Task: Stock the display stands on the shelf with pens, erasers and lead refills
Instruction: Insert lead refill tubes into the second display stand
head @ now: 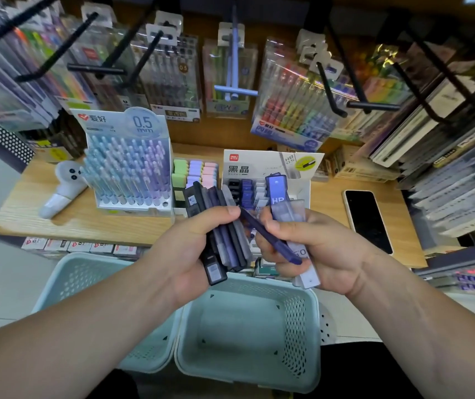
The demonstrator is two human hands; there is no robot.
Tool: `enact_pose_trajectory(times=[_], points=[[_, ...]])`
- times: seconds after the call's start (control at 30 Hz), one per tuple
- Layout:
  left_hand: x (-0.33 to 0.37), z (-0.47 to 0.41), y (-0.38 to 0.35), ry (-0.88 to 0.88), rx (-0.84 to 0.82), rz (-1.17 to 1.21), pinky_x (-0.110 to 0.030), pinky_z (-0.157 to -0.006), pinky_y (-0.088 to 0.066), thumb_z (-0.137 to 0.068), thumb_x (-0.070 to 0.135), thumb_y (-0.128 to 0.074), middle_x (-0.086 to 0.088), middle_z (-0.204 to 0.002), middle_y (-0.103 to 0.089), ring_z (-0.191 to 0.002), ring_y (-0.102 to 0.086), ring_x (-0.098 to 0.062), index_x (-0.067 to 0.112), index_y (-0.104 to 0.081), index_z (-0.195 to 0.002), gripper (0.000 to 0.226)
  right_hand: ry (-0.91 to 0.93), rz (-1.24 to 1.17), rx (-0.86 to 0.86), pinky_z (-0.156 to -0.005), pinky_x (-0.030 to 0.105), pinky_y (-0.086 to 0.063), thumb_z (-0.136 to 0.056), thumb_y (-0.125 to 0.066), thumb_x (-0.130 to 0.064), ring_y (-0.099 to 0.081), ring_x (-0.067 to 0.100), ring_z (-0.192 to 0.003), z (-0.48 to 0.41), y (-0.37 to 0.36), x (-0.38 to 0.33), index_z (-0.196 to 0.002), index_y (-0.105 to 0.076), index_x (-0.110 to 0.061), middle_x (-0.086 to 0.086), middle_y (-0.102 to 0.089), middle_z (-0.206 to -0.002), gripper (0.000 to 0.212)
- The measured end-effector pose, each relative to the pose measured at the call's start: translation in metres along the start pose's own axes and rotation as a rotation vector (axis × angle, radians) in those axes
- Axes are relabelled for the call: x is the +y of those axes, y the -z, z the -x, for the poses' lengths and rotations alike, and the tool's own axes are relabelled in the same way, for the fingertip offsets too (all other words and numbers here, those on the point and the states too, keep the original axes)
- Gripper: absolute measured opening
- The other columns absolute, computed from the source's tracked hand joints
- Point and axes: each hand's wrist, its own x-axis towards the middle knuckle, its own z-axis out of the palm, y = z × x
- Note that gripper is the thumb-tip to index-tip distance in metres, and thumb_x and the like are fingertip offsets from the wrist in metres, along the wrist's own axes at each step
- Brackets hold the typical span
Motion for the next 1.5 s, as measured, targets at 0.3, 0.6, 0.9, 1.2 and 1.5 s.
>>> enact_pose_trajectory(times=[0.3,0.6,0.9,1.2,1.5], points=[[-0.005,-0.006,-0.006,-0.082,-0.153,0.108,-0.043,-0.065,-0.061,-0.073,0.013,-0.064,-0.019,-0.095,-0.073,-0.078,-0.073,-0.034,0.005,-0.072,-0.105,0.034,-0.095,-0.331,0.011,-0.035,0.010,-0.033,-0.090,-0.059,-0.016,-0.043,0.006,-0.051,-0.005,-0.001,0.001,-0.095,-0.072,-0.014,0.004,-0.052,-0.069,0.014],[-0.003,-0.015,-0.005,-0.152,0.035,-0.039,-0.040,-0.070,-0.057,-0.060,0.019,-0.078,-0.023,-0.095,-0.071,-0.077,-0.070,-0.034,0.000,-0.071,-0.108,0.052,-0.131,-0.180,0.198,-0.033,0.012,-0.032,-0.078,-0.069,-0.019,-0.050,0.010,-0.051,-0.006,-0.001,-0.004,-0.107,-0.061,-0.006,0.012,-0.061,-0.075,0.032],[0.005,-0.026,-0.001,-0.170,0.307,0.019,-0.044,-0.063,-0.061,-0.077,0.008,-0.080,-0.017,-0.093,-0.077,-0.078,-0.075,-0.033,0.006,-0.072,-0.100,0.025,0.042,-0.039,0.373,-0.038,0.011,-0.033,-0.061,-0.082,-0.025,-0.056,0.010,-0.057,-0.003,0.002,-0.009,-0.104,-0.069,-0.012,0.021,-0.074,-0.099,0.047],[-0.002,-0.022,-0.004,-0.158,0.344,-0.058,-0.049,-0.066,-0.061,-0.073,0.010,-0.083,-0.014,-0.095,-0.077,-0.071,-0.073,-0.028,0.008,-0.073,-0.104,0.033,0.228,0.048,0.654,-0.039,0.017,-0.030,-0.087,-0.074,-0.007,-0.050,0.010,-0.056,-0.009,0.014,-0.003,-0.103,-0.063,-0.008,0.001,-0.063,-0.081,0.019],[-0.009,-0.021,0.005,-0.150,0.319,-0.118,-0.050,-0.067,-0.061,-0.073,0.006,-0.082,-0.013,-0.085,-0.075,-0.070,-0.073,-0.033,0.005,-0.069,-0.111,0.039,0.328,0.607,0.939,-0.045,0.027,-0.037,-0.083,-0.080,-0.007,-0.053,0.017,-0.057,0.004,0.065,-0.014,-0.089,-0.067,-0.004,0.006,-0.061,-0.068,0.015]])
